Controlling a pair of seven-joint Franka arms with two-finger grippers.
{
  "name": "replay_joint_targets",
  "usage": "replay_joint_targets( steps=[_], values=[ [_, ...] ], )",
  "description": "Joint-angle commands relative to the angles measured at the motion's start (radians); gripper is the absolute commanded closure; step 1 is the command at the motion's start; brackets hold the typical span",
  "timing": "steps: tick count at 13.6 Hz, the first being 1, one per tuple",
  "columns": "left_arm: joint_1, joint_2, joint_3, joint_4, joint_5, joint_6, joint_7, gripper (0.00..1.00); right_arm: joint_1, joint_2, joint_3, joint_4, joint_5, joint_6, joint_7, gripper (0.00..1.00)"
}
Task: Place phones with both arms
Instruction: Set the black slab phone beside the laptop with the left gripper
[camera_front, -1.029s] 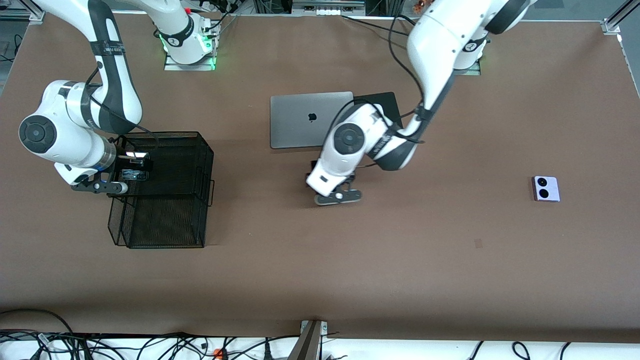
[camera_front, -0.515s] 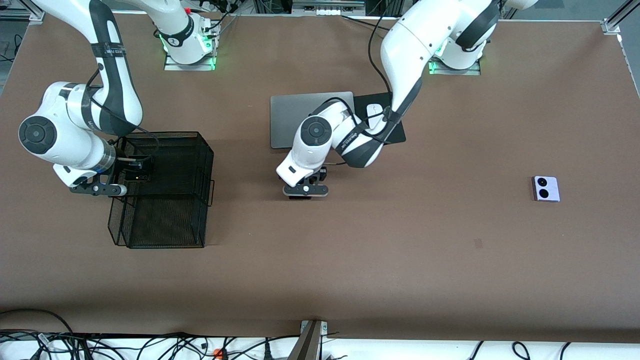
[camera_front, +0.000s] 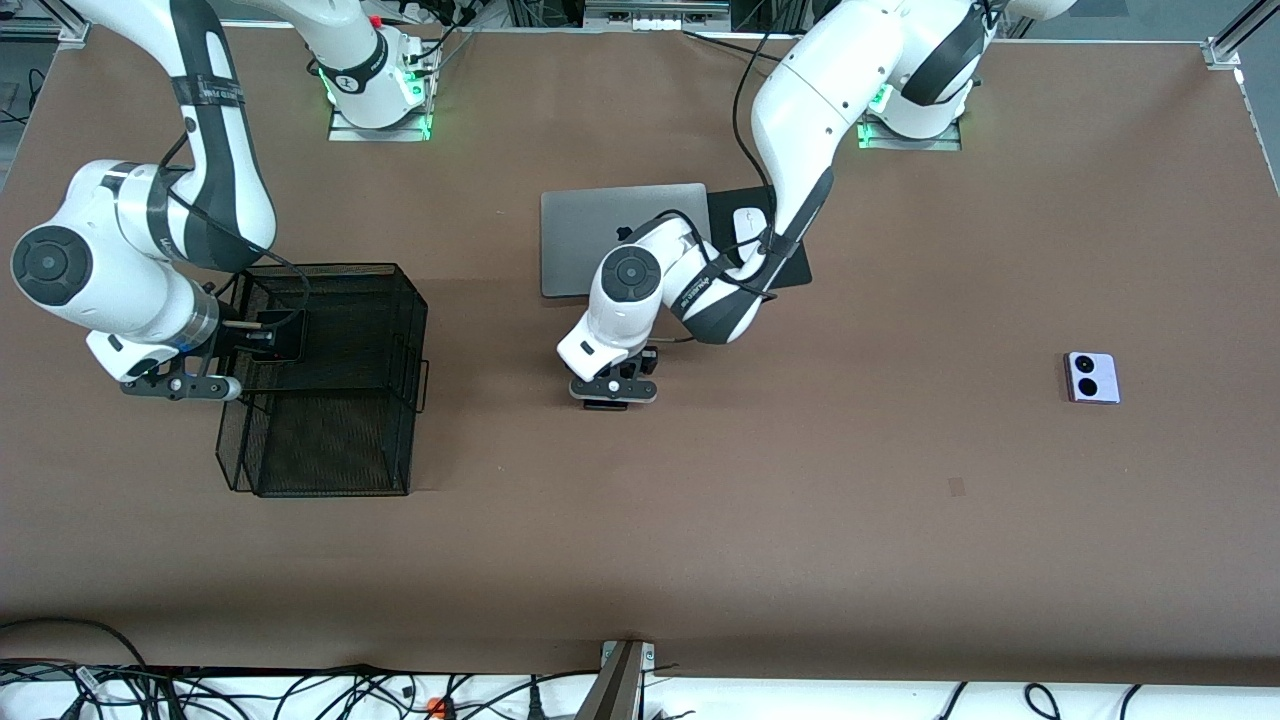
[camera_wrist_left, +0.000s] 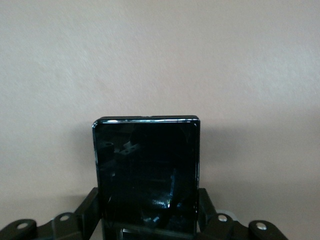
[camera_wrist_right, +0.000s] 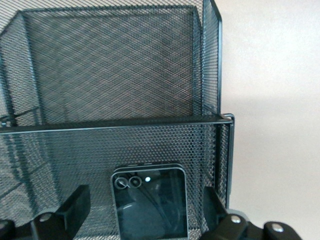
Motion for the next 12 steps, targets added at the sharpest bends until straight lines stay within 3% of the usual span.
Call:
replay_joint_targets(
  steps=[1, 2, 3, 4, 5, 10, 12],
  values=[
    [-0.016, 0.036, 0.035, 0.072, -0.008, 0.025, 0.02, 1.0, -0.003, 0.012, 0.004, 0.07, 0.021, -0.073, -0.018, 0.0],
    [-0.016, 0.049, 0.036, 0.093, -0.008, 0.025, 0.019, 1.0, -0.001, 0.015, 0.004, 0.075, 0.023, -0.074, -0.018, 0.0],
    [-0.017, 0.052, 0.038, 0.094, -0.007, 0.025, 0.017, 0.87, -0.001, 0.017, 0.004, 0.075, 0.021, -0.074, -0.018, 0.0],
    [-0.017, 0.053, 0.039, 0.094, -0.008, 0.025, 0.017, 0.38, -0.001, 0.018, 0.004, 0.073, 0.021, -0.076, -0.018, 0.0],
    [-0.019, 0.053, 0.039, 0.094, -0.007, 0.026, 0.01, 0.0, -0.001, 0.018, 0.004, 0.075, 0.021, -0.076, -0.018, 0.0],
    [-0.018, 0.046, 0.039, 0.104, -0.008, 0.011, -0.033, 0.0, 0.0, 0.017, 0.007, 0.079, 0.02, -0.076, -0.024, 0.0],
    [-0.007, 0.031, 0.033, 0.106, -0.01, -0.085, -0.027, 0.0, 0.003, 0.017, 0.008, 0.084, 0.02, -0.082, -0.025, 0.0]
  ],
)
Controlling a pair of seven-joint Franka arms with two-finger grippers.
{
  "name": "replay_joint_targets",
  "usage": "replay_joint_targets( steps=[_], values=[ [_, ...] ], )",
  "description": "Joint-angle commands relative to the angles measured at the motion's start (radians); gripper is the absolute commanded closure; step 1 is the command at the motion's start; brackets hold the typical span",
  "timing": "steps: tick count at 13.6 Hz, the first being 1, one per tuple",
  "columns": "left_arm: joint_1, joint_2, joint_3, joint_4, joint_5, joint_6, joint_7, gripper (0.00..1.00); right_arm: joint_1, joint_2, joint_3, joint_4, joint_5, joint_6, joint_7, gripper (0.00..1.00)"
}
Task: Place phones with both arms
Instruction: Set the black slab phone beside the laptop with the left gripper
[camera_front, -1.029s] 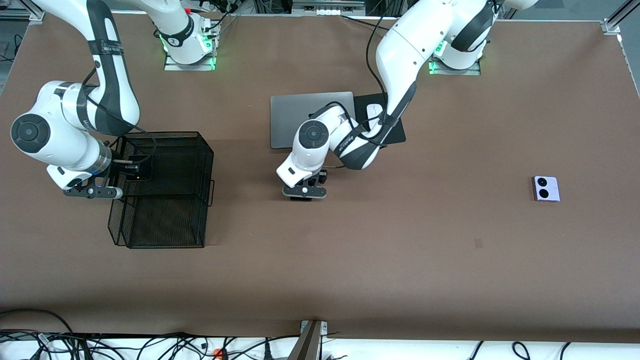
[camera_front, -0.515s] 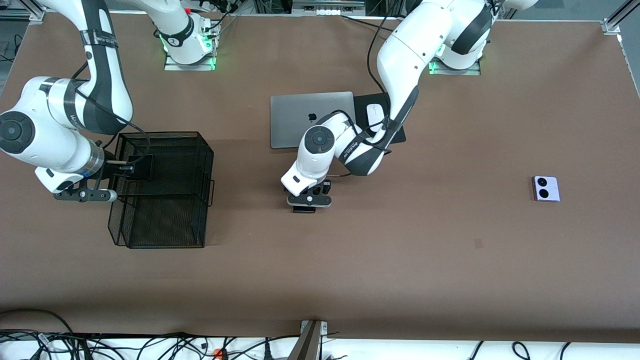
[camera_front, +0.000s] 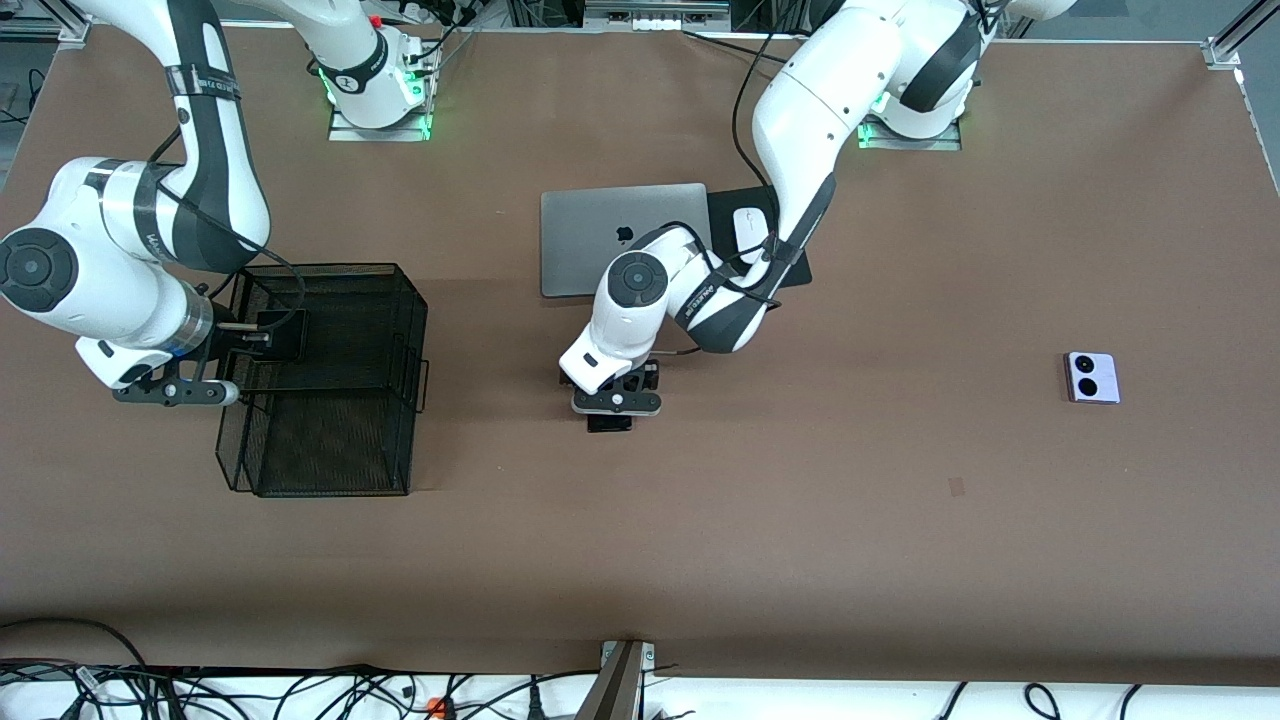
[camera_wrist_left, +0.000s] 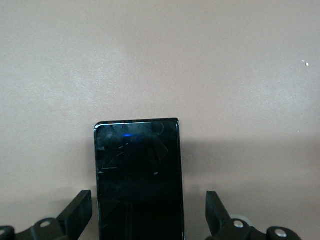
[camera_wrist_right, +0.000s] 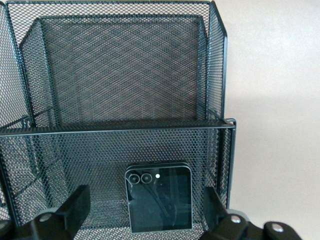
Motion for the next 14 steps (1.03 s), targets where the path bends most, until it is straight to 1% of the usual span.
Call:
replay_joint_targets(
  steps=[1, 2, 4, 6, 7, 8, 10, 11, 13, 14],
  values=[
    [-0.001, -0.016, 0.013, 0.036, -0.008, -0.134, -0.008, 0.0, 0.001, 0.005, 0.002, 0.03, 0.02, -0.03, -0.023, 0.0],
    [0.006, -0.046, 0.019, 0.035, -0.008, -0.174, -0.006, 0.0, 0.001, 0.005, 0.002, 0.035, 0.02, -0.037, -0.025, 0.0],
    [0.063, -0.108, 0.021, 0.032, -0.005, -0.275, 0.026, 0.0, 0.001, 0.006, 0.002, 0.035, 0.021, -0.044, -0.025, 0.0],
    [0.129, -0.169, 0.013, 0.013, -0.019, -0.448, 0.141, 0.0, 0.001, 0.005, 0.002, 0.035, 0.021, -0.045, -0.025, 0.0],
    [0.176, -0.206, 0.011, -0.011, -0.019, -0.549, 0.213, 0.0, 0.001, 0.005, 0.002, 0.035, 0.021, -0.045, -0.025, 0.0],
    [0.224, -0.247, 0.01, -0.055, -0.019, -0.601, 0.282, 0.0, 0.001, 0.005, 0.002, 0.035, 0.021, -0.045, -0.025, 0.0],
    [0.305, -0.362, 0.02, -0.216, -0.001, -0.615, 0.414, 0.0, 0.001, 0.005, 0.002, 0.036, 0.021, -0.045, -0.025, 0.0],
    [0.336, -0.399, 0.022, -0.272, 0.018, -0.615, 0.464, 0.0, 0.002, 0.002, 0.004, 0.036, 0.023, -0.045, -0.022, 0.0],
    [0.385, -0.456, 0.021, -0.364, 0.117, -0.615, 0.537, 0.0, 0.011, -0.005, 0.028, 0.057, 0.024, -0.05, -0.013, 0.0],
    [0.419, -0.484, 0.021, -0.404, 0.151, -0.613, 0.595, 0.0, 0.011, 0.0, 0.052, 0.091, 0.026, -0.085, 0.004, 0.0]
  ],
)
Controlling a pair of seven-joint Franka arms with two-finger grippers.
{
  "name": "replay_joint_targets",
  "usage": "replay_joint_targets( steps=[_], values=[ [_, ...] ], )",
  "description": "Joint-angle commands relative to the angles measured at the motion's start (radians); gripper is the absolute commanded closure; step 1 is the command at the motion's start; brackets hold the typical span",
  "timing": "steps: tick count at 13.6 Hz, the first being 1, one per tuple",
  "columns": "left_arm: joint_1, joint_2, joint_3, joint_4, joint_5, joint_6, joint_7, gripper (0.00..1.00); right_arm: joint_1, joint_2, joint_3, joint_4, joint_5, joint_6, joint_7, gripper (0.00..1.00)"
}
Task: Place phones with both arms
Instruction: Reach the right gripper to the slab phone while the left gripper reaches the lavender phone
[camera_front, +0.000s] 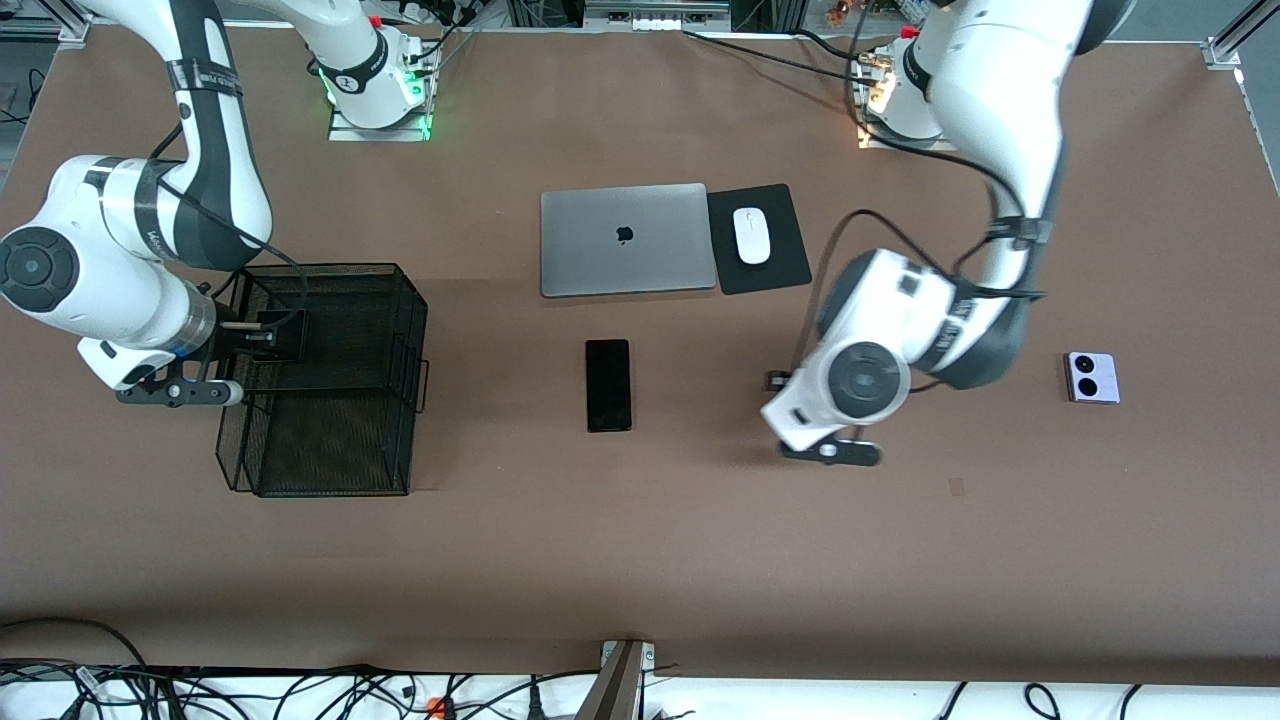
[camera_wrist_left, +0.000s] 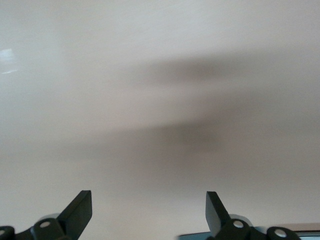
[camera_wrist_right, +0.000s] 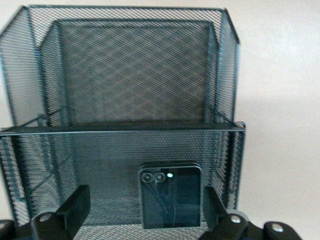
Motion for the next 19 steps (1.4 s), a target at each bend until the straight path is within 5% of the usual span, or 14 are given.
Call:
replay_joint_targets(
  steps=[1, 5, 9, 13, 19],
  values=[
    [0.071, -0.133, -0.008, -0.194, 0.098, 0.019, 0.161, 0.0, 0.006, 0.007, 0.045, 0.096, 0.021, -0.087, 0.047, 0.0],
    [0.223, -0.23, -0.008, -0.33, 0.207, 0.071, 0.431, 0.0, 0.011, 0.029, 0.184, 0.142, 0.021, -0.075, 0.289, 0.0],
    [0.415, -0.332, -0.009, -0.568, 0.207, 0.361, 0.587, 0.0, 0.012, 0.142, 0.333, 0.234, 0.021, 0.029, 0.536, 0.0],
    [0.582, -0.336, -0.017, -0.625, 0.173, 0.476, 0.658, 0.0, 0.014, 0.242, 0.461, 0.257, 0.02, 0.215, 0.686, 0.0],
    [0.713, -0.32, -0.014, -0.706, 0.084, 0.675, 0.603, 0.0, 0.086, 0.361, 0.487, 0.282, 0.017, 0.411, 0.743, 0.0]
  ],
)
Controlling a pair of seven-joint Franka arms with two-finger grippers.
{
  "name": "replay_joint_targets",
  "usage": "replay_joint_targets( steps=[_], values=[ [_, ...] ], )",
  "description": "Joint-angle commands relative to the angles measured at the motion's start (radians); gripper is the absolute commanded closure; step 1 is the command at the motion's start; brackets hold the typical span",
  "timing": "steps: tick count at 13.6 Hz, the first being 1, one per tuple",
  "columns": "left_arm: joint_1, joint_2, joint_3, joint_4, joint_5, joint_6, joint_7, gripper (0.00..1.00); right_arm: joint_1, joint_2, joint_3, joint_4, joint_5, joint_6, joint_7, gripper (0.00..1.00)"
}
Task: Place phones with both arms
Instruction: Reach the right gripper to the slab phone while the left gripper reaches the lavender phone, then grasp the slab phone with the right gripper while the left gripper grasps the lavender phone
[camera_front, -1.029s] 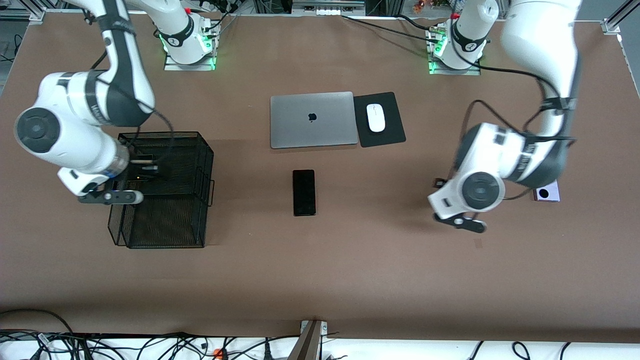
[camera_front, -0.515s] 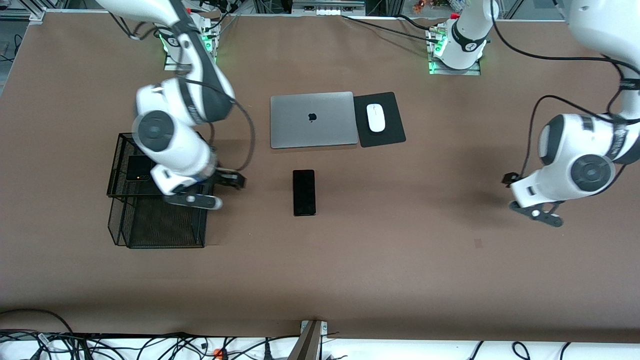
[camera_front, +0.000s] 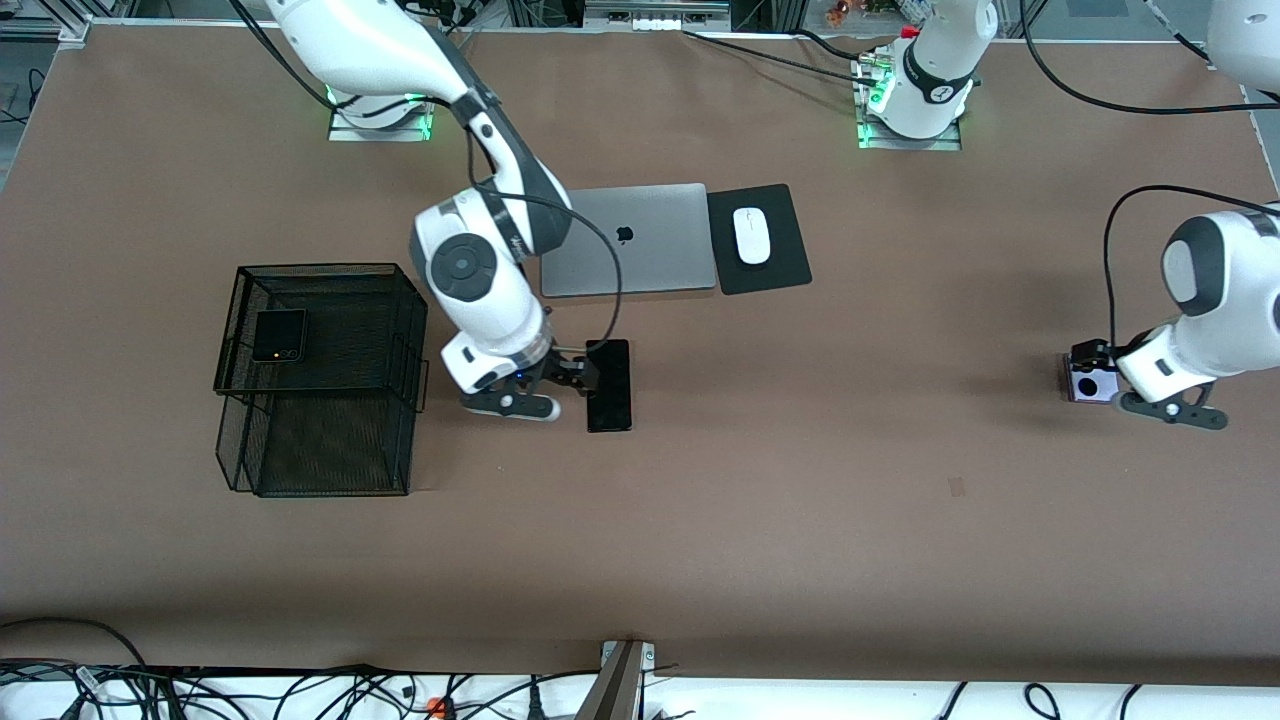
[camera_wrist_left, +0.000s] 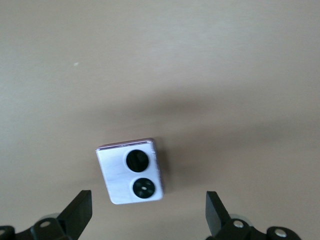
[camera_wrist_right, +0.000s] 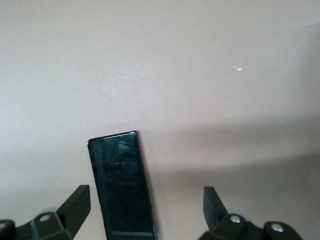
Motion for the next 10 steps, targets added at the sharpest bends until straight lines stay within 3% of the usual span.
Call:
replay_joint_targets(
  steps=[1, 10],
  values=[
    [0.046, -0.02, -0.016, -0.081, -0.02, 0.11, -0.053, 0.0, 0.014, 0.042, 0.0, 0.035, 0.009, 0.047, 0.03, 0.0],
    [0.129, 0.052, -0.017, -0.136, -0.02, 0.308, -0.08, 0.0, 0.041, 0.057, 0.0, 0.038, -0.003, 0.084, -0.005, 0.0]
  ],
)
